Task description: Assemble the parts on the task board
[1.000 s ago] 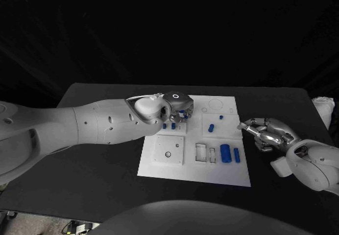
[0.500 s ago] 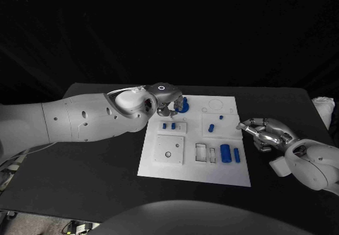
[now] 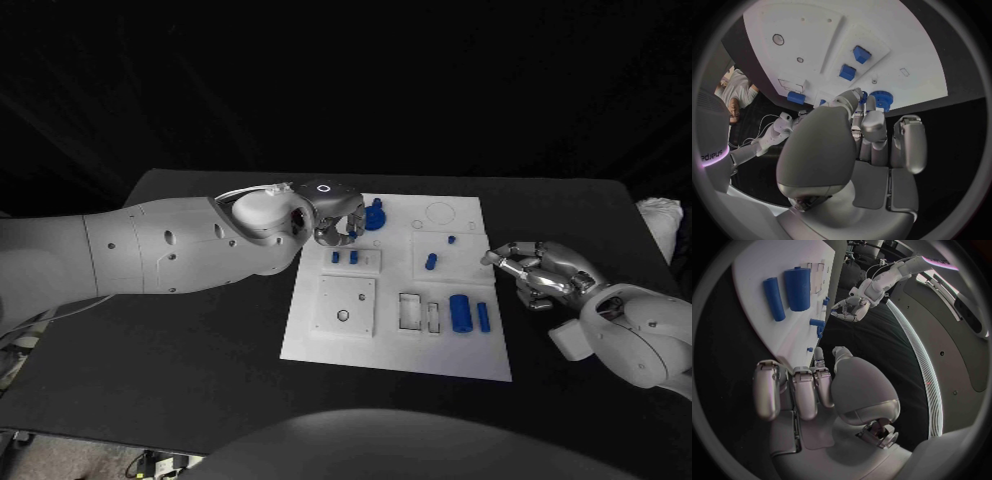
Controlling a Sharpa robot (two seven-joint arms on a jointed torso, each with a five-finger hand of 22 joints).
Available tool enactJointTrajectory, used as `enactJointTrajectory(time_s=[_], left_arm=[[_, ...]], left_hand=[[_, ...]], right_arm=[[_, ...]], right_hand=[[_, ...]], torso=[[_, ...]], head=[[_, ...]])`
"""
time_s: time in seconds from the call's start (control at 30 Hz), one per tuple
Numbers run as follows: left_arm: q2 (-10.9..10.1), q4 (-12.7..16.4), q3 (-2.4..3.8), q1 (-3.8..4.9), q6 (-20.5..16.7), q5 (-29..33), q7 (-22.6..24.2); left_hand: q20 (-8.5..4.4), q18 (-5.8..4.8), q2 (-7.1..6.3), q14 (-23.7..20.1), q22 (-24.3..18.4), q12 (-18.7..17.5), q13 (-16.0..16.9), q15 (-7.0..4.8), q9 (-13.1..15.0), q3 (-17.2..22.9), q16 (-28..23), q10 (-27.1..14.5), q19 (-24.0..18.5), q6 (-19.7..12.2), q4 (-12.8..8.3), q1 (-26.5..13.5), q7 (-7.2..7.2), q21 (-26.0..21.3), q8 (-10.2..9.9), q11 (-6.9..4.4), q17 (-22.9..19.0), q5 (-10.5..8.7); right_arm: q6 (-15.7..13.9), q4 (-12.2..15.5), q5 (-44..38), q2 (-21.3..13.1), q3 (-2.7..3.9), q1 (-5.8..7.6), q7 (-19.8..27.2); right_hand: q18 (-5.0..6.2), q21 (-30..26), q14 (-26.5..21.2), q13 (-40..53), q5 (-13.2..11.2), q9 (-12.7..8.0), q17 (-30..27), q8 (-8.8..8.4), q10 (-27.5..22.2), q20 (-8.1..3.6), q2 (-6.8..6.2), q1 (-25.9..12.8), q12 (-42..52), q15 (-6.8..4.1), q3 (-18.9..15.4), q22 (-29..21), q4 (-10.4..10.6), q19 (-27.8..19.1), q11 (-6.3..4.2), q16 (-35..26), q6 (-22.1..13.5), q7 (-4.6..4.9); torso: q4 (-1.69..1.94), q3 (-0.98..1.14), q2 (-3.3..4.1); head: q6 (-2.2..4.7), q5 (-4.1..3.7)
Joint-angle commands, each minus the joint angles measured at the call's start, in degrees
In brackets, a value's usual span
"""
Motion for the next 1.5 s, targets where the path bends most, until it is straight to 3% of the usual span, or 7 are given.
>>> enactJointTrajectory(time_s=[0.03,1.5], left_arm=[[0.13,-0.24,-0.02,-0.09,0.66,0.28,-0.25],[1.25,-2.84,-0.24,-1.38,-1.0,-3.78,-2.81]], left_hand=[[0.13,-0.2,-0.57,0.12,12.36,-0.38,0.06,0.07,-0.05,0.29,-0.24,0.17,2.59,-0.34,0.02,0.23,0.04,-0.19,-0.24,0.12,-0.07,-0.35],[0.18,-0.02,-0.6,-0.71,12.12,-1.0,-0.39,0.08,-0.25,0.81,-2.23,0.38,2.24,-0.31,-0.39,0.55,-0.04,-1.07,-0.45,0.08,-2.68,-1.13]], right_arm=[[1.09,0.08,-0.18,-0.01,-0.01,-0.07,0.08],[1.28,0.19,-0.18,-0.13,-0.01,-0.87,0.04]], right_hand=[[-0.07,-0.36,5.36,13.34,0.21,-0.05,13.56,-0.36,7.4,-0.08,-0.23,0.51,-0.24,-0.5,0.37,11.17,0.0,-0.4,-2.1,-0.37,0.01,0.13],[-0.06,-0.43,5.33,13.31,0.21,-0.08,13.5,-0.48,7.37,-0.08,-0.32,0.62,-0.25,-0.49,0.49,11.14,0.03,-0.45,-2.07,-0.4,-0.13,0.18]], torso=[[-0.04,0.05,0.02],[-0.01,0.05,-0.04]], head=[[0.01,0.05],[0.01,0.16]])
